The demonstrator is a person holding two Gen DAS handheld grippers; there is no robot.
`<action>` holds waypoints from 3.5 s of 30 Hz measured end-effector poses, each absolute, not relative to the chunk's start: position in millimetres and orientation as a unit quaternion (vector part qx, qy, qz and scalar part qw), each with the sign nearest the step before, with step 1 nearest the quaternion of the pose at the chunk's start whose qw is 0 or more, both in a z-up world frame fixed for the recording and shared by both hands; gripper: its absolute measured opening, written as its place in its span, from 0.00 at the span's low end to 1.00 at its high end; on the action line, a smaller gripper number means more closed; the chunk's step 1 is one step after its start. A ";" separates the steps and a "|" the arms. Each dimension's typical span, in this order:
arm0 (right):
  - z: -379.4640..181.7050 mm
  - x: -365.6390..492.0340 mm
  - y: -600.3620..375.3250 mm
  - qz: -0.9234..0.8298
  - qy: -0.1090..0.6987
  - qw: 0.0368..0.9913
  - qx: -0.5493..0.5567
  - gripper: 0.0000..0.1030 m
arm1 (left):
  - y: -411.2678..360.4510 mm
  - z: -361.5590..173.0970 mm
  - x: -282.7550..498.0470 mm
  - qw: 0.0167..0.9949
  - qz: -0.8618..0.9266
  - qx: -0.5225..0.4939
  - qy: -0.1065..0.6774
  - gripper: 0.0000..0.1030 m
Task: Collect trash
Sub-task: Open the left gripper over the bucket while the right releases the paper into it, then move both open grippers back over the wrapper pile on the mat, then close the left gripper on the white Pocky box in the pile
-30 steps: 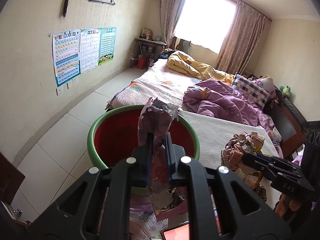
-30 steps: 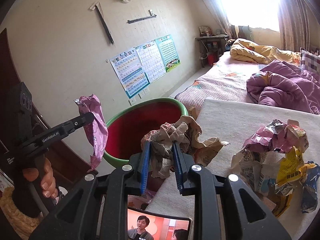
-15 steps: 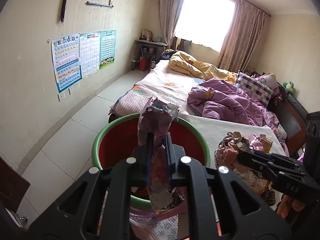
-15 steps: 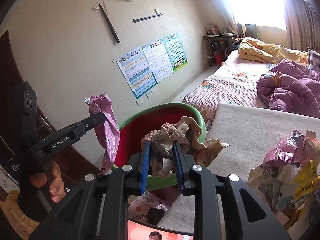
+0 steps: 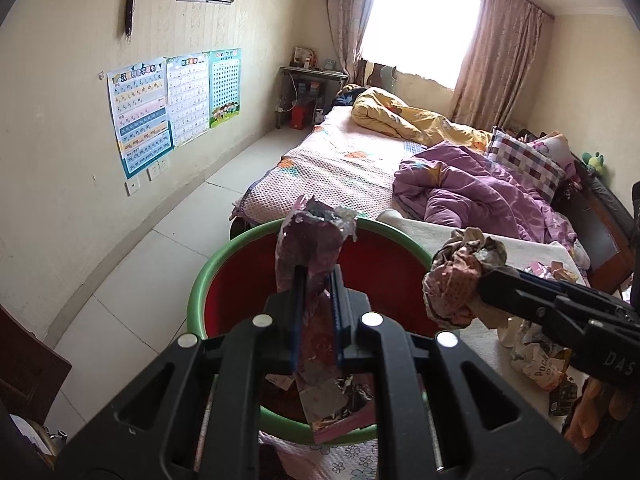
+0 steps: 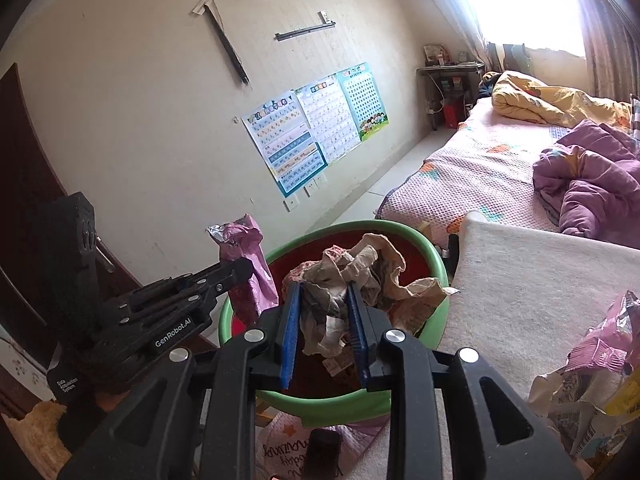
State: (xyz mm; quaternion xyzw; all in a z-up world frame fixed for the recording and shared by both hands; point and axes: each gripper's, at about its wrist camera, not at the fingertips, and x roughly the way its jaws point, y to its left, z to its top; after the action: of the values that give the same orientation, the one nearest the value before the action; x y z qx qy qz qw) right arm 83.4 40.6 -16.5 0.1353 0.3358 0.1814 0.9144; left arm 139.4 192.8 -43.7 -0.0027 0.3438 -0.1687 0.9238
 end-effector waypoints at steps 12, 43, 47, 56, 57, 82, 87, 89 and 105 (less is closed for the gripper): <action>-9.8 77.6 32.6 0.170 0.319 0.923 0.132 0.41 | 199.3 -44.2 139.4 0.930 -0.152 -0.008 0.333 0.44; -57.6 -48.0 -61.8 -0.019 0.351 0.927 0.133 0.57 | 117.1 -59.4 63.2 0.887 -0.246 -0.037 0.388 0.54; -84.5 -71.9 -90.7 -0.080 0.384 0.904 0.169 0.57 | 105.6 -58.3 62.9 0.881 -0.263 -0.030 0.391 0.54; -104.7 -86.2 -119.7 -0.101 0.414 0.887 0.177 0.61 | 60.2 -60.1 46.6 0.864 -0.305 -0.014 0.400 0.56; -106.8 -85.5 -122.2 -0.097 0.417 0.886 0.177 0.61 | 55.8 -60.8 44.3 0.863 -0.307 -0.014 0.402 0.57; -106.6 -118.8 -215.4 0.006 0.423 0.895 0.142 0.57 | -47.7 -123.6 25.3 0.826 -0.247 -0.059 0.504 0.57; -111.3 -116.5 -220.6 0.026 0.436 0.890 0.130 0.58 | -53.1 -137.5 27.9 0.816 -0.231 -0.074 0.525 0.57; -113.6 -116.3 -221.9 0.033 0.439 0.888 0.133 0.59 | -55.1 -140.7 27.1 0.813 -0.227 -0.076 0.531 0.57; -115.0 -112.8 -236.3 0.038 0.438 0.884 0.158 0.64 | -49.0 -139.0 30.1 0.814 -0.198 -0.095 0.538 0.58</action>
State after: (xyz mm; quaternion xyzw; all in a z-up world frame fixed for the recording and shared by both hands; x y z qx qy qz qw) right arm -112.8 -236.3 -115.0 0.1583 0.4381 0.0375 0.8841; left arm 30.1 -49.0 -139.0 -0.0954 0.5377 -0.1983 0.8139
